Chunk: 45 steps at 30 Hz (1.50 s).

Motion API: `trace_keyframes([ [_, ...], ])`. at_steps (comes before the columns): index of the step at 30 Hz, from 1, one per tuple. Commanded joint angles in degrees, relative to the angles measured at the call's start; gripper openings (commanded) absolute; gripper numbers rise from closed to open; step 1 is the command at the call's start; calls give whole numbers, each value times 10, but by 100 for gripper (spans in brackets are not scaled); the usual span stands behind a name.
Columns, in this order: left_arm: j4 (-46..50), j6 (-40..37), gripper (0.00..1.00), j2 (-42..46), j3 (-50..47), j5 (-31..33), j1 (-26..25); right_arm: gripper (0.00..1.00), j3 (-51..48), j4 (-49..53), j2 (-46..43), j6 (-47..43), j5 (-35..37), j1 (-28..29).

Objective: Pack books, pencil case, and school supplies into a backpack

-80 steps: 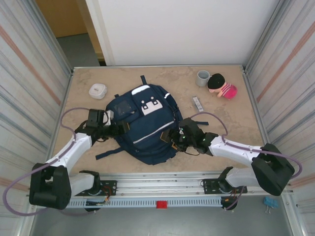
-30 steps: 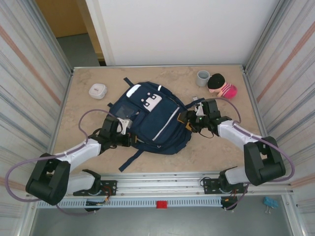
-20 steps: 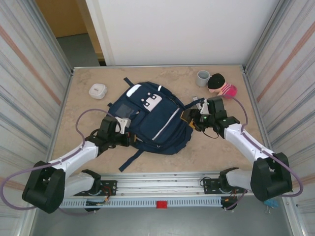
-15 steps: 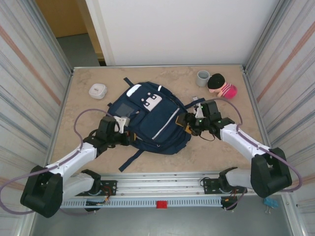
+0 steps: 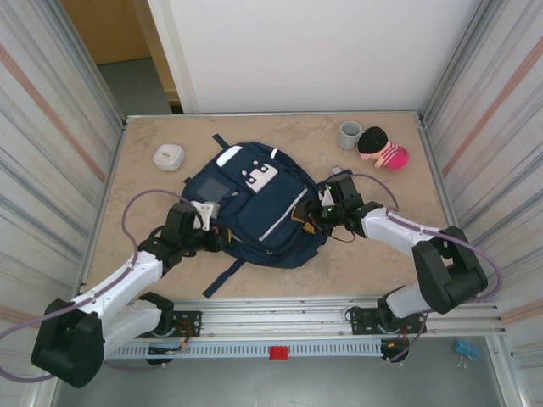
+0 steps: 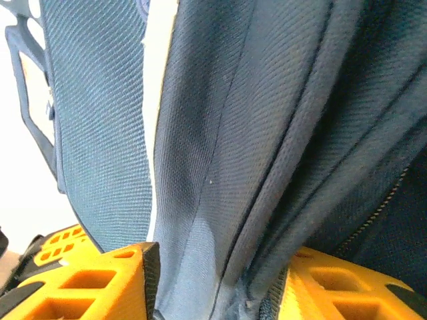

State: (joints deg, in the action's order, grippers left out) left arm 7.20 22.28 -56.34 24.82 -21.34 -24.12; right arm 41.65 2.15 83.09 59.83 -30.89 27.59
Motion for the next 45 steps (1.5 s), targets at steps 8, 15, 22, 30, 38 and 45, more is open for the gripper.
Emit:
trace_keyframes([
  [8, -19, -1, 0, 11, 0, -25, -16, 26, 32, -91, 34, 45, -1, 34],
  [15, -7, 3, 0, 5, -1, -5, -62, 34, 50, -60, 16, 32, 10, 31],
  [22, 4, 17, 0, 27, -10, 43, -61, 52, 78, 179, -75, -77, 117, 25],
  [30, -2, 21, 0, 23, -10, 46, -61, 47, 57, 139, -65, -34, 89, 69],
  [38, -1, 22, 0, 34, -6, 43, -60, 47, 55, 82, 9, 0, 87, 86],
  [45, -7, 22, 0, 45, -12, 39, -60, 39, 57, 14, 53, 28, 71, 96],
])
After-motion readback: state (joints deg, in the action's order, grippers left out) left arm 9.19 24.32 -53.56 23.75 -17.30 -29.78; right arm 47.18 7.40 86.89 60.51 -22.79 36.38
